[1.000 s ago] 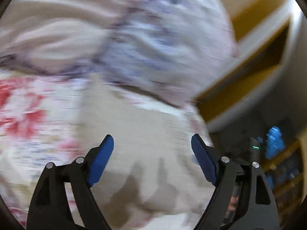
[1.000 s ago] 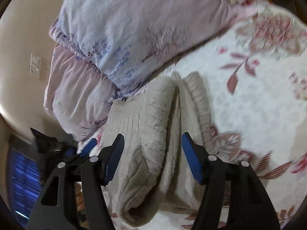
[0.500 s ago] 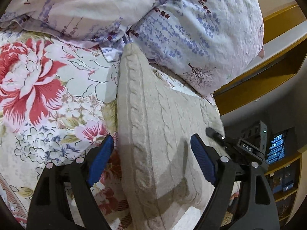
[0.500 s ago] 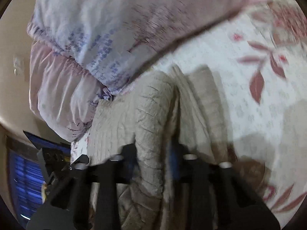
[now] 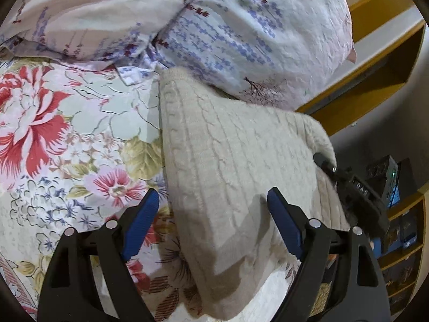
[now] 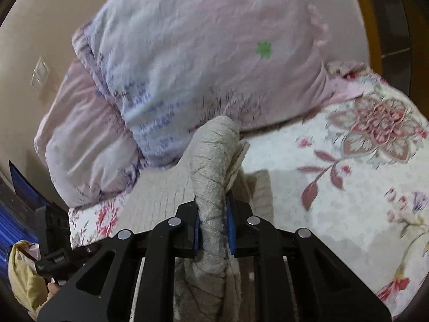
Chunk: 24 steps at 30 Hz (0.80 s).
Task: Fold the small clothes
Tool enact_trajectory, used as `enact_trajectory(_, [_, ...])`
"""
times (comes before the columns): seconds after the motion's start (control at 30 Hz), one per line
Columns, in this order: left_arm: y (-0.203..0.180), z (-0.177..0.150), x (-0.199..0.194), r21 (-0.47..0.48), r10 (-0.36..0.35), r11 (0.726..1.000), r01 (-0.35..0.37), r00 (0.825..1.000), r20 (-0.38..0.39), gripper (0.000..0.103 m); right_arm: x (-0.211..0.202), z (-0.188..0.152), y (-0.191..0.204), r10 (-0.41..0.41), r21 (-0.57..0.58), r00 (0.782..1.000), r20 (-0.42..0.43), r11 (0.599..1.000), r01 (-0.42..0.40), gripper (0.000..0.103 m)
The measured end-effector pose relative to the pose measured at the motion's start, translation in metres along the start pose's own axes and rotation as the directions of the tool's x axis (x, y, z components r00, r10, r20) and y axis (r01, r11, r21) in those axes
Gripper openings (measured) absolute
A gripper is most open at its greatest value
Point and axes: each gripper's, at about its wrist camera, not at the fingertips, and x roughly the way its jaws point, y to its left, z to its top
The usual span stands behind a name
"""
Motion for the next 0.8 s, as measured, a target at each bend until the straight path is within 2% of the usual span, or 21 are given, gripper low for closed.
enact_trajectory(0.1, [-0.004, -0.003, 0.003, 0.018, 0.002, 1.000, -0.002, 1.000, -0.012, 0.082, 0.025, -0.004, -0.020, -0.081, 0.033, 0.991, -0.105, 0.996, 0.085, 0.016])
enact_trajectory(0.13, [-0.006, -0.002, 0.004, 0.017, 0.001, 1.000, -0.001, 1.000, -0.019, 0.081, 0.036, -0.007, -0.028, -0.093, 0.050, 0.984, -0.151, 0.994, 0.102, 0.019])
enact_trajectory(0.17, [-0.006, -0.003, 0.004, 0.011, -0.005, 1.000, 0.006, 1.000, -0.028, 0.081, 0.036, -0.010, -0.034, -0.084, 0.073, 0.984, -0.159, 0.993, 0.096, 0.024])
enact_trajectory(0.2, [-0.007, -0.004, 0.003, 0.004, -0.015, 1.000, 0.015, 0.999, -0.033, 0.081, 0.032, -0.010, -0.037, -0.081, 0.090, 0.986, -0.149, 0.991, 0.095, 0.029])
enact_trajectory(0.27, [-0.005, -0.007, -0.003, -0.023, -0.050, 0.998, 0.050, 0.998, -0.037, 0.081, 0.012, -0.008, -0.043, -0.086, 0.129, 0.991, -0.104, 0.987, 0.099, 0.047])
enact_trajectory(0.33, [-0.002, -0.010, -0.010, -0.052, -0.078, 0.996, 0.076, 0.996, -0.042, 0.081, -0.010, -0.011, -0.050, -0.053, 0.168, 0.997, -0.064, 0.984, 0.063, 0.059])
enact_trajectory(0.4, [0.000, -0.015, -0.016, -0.076, -0.105, 0.992, 0.102, 0.993, -0.046, 0.081, -0.028, -0.019, -0.056, -0.008, 0.197, 0.998, -0.062, 0.980, 0.020, 0.059])
enact_trajectory(0.57, [-0.003, -0.028, -0.027, -0.073, -0.092, 0.993, 0.088, 0.994, -0.056, 0.078, -0.054, -0.047, -0.050, 0.092, 0.218, 0.991, -0.094, 0.973, -0.070, 0.059])
enact_trajectory(0.7, [-0.003, -0.037, -0.027, -0.077, -0.089, 0.994, 0.083, 0.993, -0.082, 0.075, -0.064, -0.061, -0.043, 0.111, 0.196, 0.988, -0.104, 0.977, -0.089, 0.058])
enact_trajectory(0.8, [-0.004, -0.044, -0.024, -0.076, -0.077, 0.995, 0.069, 0.992, -0.102, 0.065, -0.060, -0.067, -0.035, 0.089, 0.157, 0.988, -0.129, 0.985, -0.068, 0.045])
